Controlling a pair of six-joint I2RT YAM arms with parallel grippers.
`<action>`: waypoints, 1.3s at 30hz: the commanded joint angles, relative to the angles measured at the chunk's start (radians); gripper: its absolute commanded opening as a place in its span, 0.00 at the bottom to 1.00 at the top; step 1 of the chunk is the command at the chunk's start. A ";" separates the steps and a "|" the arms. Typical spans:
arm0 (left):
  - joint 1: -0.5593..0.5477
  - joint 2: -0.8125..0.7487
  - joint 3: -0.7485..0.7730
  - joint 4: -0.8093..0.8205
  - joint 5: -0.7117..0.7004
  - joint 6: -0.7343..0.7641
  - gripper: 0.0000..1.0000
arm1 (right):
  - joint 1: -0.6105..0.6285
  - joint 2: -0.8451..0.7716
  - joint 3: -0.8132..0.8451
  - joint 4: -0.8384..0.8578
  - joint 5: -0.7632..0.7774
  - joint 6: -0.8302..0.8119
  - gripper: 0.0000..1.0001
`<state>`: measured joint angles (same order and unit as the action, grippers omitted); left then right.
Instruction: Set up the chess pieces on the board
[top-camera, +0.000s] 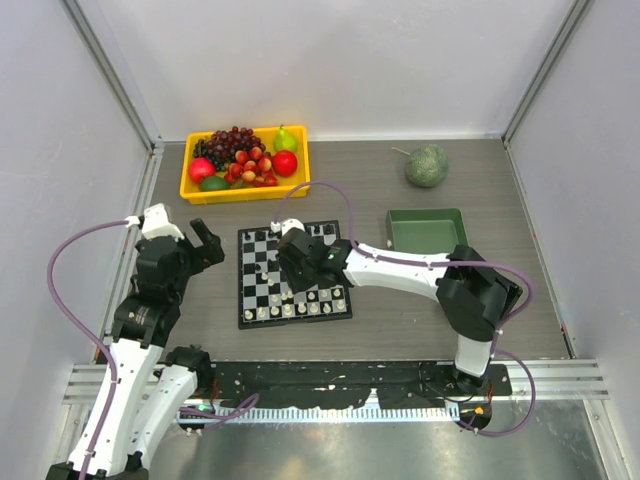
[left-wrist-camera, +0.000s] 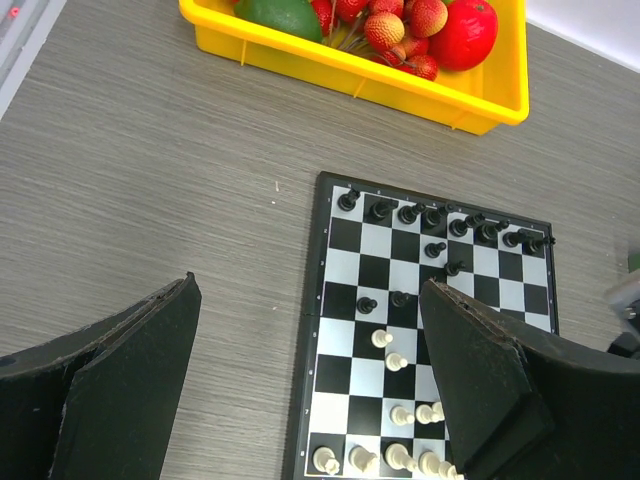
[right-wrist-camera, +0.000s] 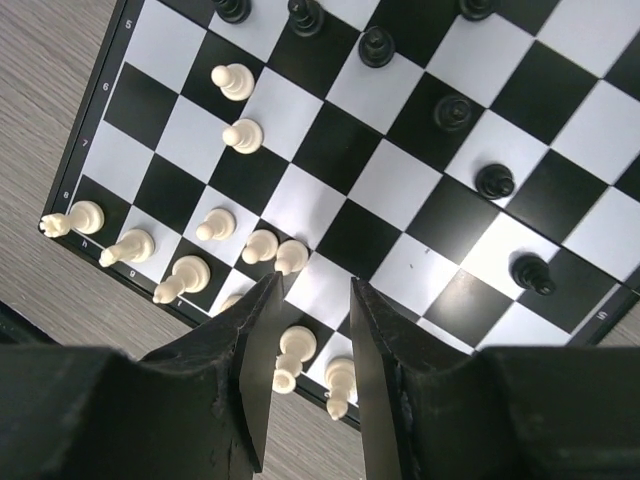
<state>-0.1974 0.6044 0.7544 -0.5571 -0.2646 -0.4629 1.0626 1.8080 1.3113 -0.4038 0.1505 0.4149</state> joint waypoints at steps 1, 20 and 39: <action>0.009 -0.011 -0.004 0.045 0.008 0.012 0.99 | 0.019 0.045 0.057 0.000 -0.026 -0.015 0.40; 0.023 -0.015 -0.009 0.045 0.019 0.018 0.99 | 0.028 0.117 0.083 0.020 -0.022 -0.008 0.35; 0.029 -0.012 -0.015 0.049 0.034 0.017 0.99 | 0.028 0.048 0.006 0.019 -0.005 -0.015 0.17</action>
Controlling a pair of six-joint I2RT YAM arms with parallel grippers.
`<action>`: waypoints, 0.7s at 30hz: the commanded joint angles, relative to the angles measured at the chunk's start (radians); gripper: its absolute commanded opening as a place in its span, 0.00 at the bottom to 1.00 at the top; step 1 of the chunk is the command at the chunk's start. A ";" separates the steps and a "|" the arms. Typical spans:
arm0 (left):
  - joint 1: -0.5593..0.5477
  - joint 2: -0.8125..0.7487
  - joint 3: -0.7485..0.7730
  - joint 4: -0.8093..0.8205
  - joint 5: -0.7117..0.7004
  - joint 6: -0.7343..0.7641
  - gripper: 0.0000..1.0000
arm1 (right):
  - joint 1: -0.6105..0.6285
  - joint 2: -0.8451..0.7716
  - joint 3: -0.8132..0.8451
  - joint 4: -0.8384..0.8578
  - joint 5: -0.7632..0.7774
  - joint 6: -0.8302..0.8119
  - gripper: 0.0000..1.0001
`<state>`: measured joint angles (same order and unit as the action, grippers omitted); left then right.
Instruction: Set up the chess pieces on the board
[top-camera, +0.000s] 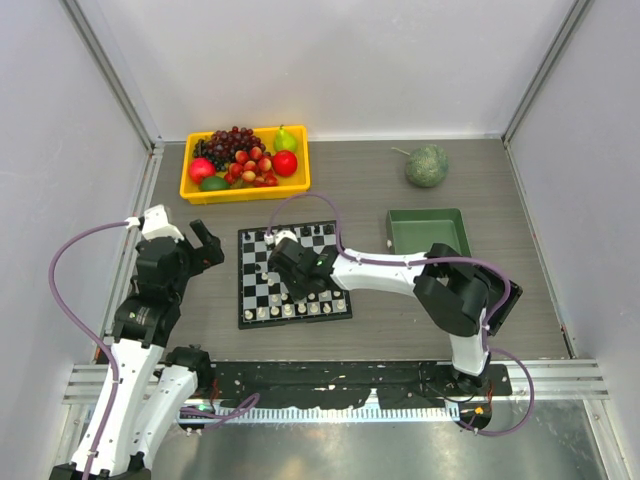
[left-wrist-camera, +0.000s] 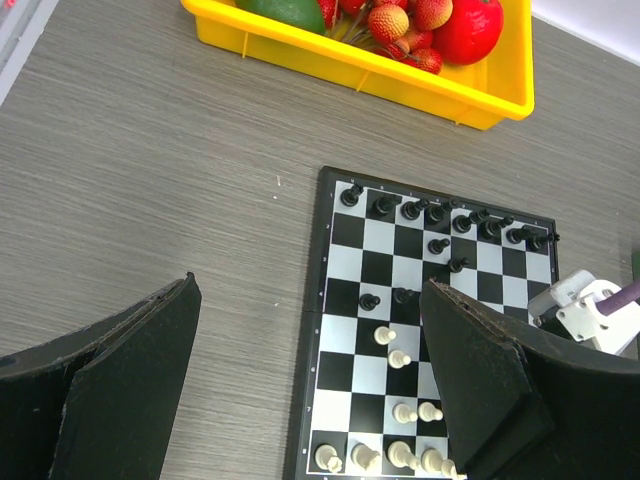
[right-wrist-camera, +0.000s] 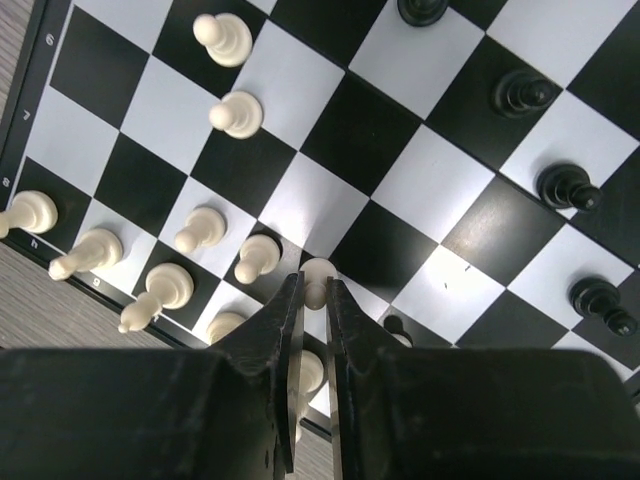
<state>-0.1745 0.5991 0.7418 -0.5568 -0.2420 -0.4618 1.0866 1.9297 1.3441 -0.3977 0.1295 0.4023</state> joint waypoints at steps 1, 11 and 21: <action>0.006 -0.005 0.001 0.051 0.013 0.015 0.99 | 0.004 -0.078 -0.029 0.010 0.016 -0.003 0.17; 0.009 -0.005 -0.004 0.052 0.023 0.009 0.99 | 0.013 -0.103 -0.069 0.011 0.010 0.006 0.17; 0.010 -0.004 -0.002 0.054 0.026 0.009 0.99 | 0.018 -0.103 -0.051 -0.012 0.033 -0.008 0.20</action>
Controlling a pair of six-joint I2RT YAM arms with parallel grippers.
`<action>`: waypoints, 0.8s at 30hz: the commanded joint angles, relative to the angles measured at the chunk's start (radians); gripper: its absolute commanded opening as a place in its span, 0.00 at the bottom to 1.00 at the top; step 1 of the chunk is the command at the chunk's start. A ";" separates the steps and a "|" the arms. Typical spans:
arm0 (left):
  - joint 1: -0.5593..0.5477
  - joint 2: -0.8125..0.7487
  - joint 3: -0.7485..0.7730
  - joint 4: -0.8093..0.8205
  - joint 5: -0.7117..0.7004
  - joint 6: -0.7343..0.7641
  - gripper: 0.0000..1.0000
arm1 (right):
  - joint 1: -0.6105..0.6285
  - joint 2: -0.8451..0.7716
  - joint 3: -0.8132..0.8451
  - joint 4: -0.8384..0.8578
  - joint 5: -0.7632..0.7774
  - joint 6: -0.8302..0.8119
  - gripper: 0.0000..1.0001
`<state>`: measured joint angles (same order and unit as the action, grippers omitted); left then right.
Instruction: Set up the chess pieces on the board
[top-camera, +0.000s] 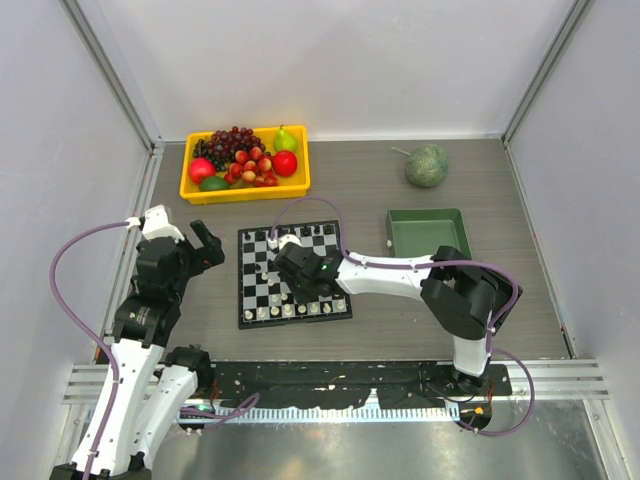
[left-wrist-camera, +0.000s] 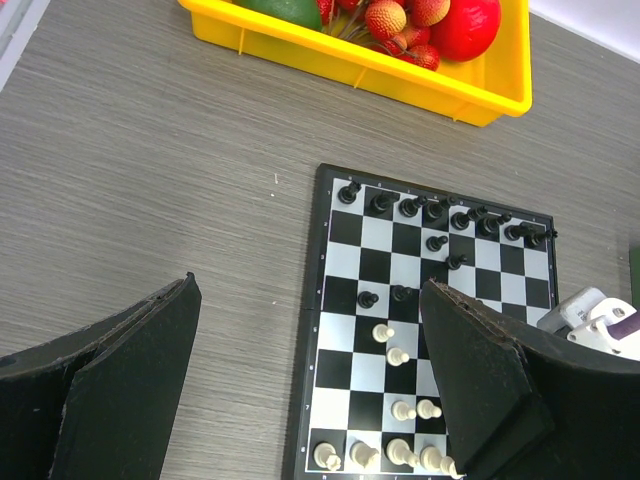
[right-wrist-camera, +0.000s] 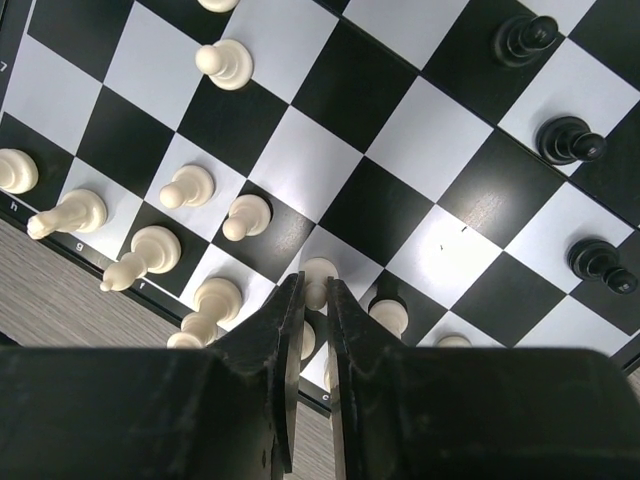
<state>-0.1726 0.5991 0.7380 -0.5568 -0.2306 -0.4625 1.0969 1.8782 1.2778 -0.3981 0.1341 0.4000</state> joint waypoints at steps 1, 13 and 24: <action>0.008 -0.004 0.003 0.052 0.013 0.010 0.99 | 0.008 -0.053 0.017 -0.016 0.030 -0.010 0.21; 0.012 -0.001 0.003 0.054 0.016 0.015 0.99 | 0.008 -0.057 0.097 -0.038 0.044 -0.032 0.34; 0.021 -0.005 0.003 0.052 0.016 0.022 0.99 | 0.008 0.013 0.186 -0.044 0.004 -0.033 0.37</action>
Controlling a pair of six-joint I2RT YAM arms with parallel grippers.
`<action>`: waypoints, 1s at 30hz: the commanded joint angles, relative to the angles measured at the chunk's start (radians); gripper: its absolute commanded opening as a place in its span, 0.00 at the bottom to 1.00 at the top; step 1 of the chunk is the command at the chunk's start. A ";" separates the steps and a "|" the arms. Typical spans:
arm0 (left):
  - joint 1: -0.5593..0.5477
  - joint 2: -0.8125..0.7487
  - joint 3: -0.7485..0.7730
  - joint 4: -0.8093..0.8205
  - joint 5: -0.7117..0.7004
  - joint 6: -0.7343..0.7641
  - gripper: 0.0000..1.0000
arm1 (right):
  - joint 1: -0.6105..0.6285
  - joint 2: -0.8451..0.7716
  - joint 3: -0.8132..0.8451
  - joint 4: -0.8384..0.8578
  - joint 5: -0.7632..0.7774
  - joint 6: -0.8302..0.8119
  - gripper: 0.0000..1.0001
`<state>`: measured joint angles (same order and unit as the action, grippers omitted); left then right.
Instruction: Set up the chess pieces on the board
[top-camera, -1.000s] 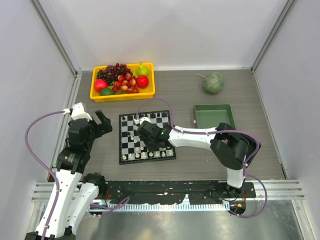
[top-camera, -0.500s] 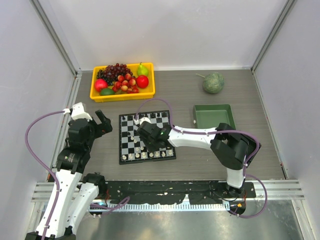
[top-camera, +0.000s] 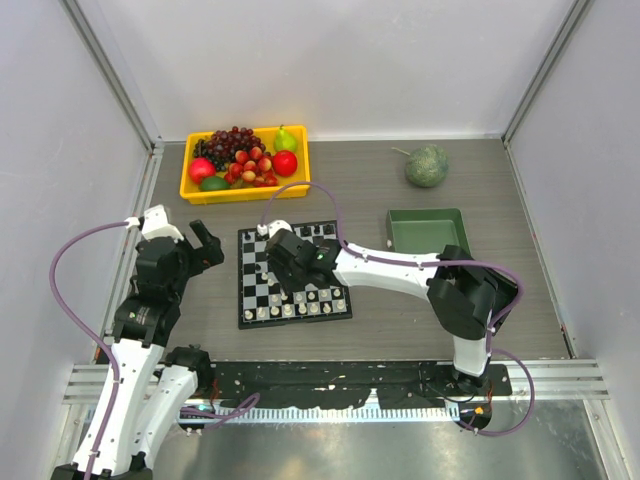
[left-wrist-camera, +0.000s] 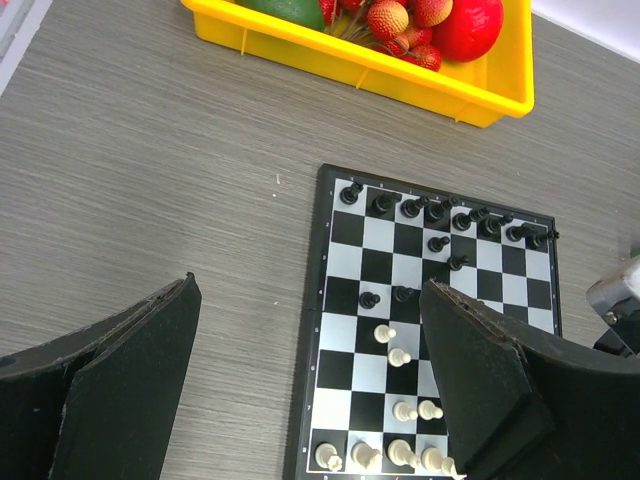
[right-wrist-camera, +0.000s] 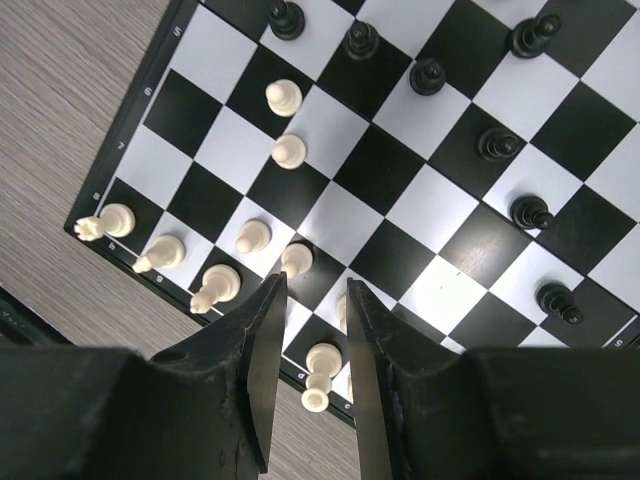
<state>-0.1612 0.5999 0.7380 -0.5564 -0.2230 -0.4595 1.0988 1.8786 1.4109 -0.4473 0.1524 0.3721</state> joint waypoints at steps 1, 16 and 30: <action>0.009 -0.005 0.003 0.049 0.008 0.019 0.99 | 0.006 0.017 0.060 0.002 -0.023 -0.007 0.37; 0.019 -0.006 -0.002 0.049 0.016 0.021 0.99 | 0.004 0.097 0.099 -0.001 -0.076 -0.004 0.33; 0.023 -0.005 -0.003 0.049 0.022 0.022 0.99 | 0.006 0.064 0.045 -0.004 -0.065 -0.009 0.18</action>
<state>-0.1482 0.5999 0.7376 -0.5564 -0.2150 -0.4583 1.0988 1.9831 1.4654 -0.4511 0.0803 0.3691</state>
